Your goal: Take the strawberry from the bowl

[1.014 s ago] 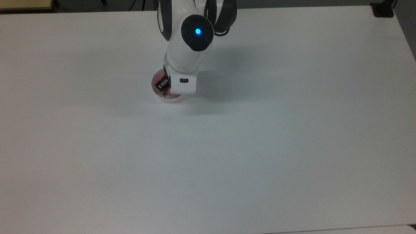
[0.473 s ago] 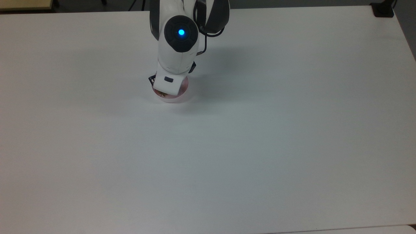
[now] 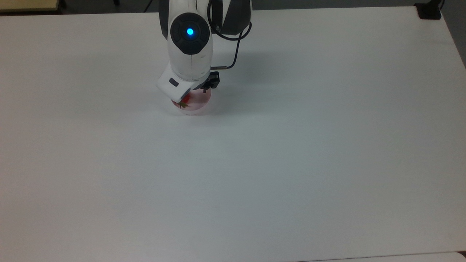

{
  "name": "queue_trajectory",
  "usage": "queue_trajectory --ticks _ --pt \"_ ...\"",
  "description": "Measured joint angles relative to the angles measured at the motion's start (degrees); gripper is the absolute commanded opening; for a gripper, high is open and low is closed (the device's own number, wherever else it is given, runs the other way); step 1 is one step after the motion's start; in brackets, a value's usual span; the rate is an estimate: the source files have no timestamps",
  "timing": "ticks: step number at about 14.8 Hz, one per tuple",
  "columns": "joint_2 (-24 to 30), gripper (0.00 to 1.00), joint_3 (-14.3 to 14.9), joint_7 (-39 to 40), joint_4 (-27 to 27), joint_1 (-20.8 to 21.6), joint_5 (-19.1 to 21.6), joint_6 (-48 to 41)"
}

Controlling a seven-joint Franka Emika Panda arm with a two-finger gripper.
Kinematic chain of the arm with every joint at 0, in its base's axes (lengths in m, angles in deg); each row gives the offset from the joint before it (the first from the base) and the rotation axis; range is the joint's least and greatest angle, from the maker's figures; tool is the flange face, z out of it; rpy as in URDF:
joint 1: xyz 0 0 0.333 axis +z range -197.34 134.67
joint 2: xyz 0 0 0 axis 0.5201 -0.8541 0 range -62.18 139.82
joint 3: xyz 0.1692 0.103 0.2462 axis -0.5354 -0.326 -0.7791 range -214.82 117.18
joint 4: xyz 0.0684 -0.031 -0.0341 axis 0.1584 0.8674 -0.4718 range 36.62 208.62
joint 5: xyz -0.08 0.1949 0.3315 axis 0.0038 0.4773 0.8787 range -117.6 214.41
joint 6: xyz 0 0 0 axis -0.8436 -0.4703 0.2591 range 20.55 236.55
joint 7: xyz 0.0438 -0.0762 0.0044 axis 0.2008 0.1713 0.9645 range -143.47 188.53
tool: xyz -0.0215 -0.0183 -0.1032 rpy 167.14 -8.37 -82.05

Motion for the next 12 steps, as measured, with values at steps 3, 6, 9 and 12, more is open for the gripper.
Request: queue_trajectory --ticks 3,6,9,12 --pt "0.27 0.69 0.02 -10.24 0.0 -0.18 0.34 0.01" --pt "0.28 0.65 0.1 -17.14 -0.01 -0.72 0.34 0.21" --pt "0.27 0.65 0.18 -21.35 -0.01 -1.34 0.34 0.22" --pt "0.27 0.66 0.25 -23.55 0.31 -1.58 0.35 1.17"
